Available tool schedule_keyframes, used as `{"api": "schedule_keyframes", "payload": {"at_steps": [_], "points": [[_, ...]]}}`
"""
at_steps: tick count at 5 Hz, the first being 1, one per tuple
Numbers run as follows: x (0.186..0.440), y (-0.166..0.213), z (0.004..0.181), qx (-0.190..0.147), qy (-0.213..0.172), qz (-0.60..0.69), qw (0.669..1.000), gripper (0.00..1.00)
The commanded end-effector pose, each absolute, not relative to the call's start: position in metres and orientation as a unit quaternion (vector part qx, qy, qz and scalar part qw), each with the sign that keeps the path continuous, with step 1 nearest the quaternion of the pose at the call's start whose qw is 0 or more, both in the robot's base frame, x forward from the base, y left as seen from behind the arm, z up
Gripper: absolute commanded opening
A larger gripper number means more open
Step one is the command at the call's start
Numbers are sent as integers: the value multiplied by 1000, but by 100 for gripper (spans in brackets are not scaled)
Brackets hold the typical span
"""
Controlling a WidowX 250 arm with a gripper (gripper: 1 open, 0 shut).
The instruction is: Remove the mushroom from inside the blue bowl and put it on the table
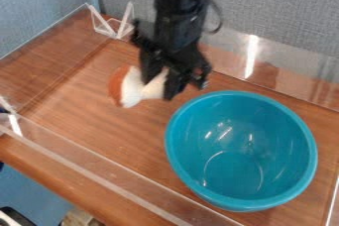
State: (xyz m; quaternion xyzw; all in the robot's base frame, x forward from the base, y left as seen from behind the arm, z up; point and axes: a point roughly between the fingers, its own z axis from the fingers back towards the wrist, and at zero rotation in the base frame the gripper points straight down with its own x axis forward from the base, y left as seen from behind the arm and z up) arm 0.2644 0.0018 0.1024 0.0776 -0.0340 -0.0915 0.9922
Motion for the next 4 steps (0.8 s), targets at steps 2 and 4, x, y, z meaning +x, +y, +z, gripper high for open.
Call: {"api": "schedule_keyframes", "payload": {"at_steps": [2, 4], "points": [[264, 41, 71, 75, -11, -67, 995, 0], [265, 50, 62, 71, 0, -61, 996, 100]]}}
